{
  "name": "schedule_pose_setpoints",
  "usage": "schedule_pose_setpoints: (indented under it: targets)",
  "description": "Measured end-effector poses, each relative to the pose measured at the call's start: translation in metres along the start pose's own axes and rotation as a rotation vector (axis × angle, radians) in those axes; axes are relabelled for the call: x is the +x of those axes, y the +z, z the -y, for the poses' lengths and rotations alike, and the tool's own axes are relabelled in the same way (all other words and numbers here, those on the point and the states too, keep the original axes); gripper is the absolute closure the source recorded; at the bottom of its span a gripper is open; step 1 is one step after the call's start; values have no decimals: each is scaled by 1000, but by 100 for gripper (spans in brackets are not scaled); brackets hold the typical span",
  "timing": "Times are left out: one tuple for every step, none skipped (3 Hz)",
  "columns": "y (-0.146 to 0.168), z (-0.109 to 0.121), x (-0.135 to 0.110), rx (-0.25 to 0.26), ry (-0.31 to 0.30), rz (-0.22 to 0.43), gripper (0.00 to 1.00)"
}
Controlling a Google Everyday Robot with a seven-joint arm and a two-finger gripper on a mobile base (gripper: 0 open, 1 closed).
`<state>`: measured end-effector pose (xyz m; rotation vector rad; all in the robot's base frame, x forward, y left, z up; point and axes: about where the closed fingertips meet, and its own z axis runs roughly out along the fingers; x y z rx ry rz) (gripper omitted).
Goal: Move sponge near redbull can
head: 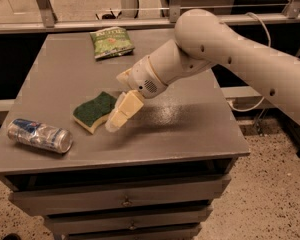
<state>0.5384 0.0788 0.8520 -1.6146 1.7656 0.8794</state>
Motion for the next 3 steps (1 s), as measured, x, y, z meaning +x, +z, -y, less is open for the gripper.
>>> schedule_pose_setpoints:
  targets:
    - [-50, 22, 25, 76, 60, 102, 0]
    - [-119, 46, 60, 183, 97, 227, 0]
    - [-110, 43, 56, 168, 93, 214, 0]
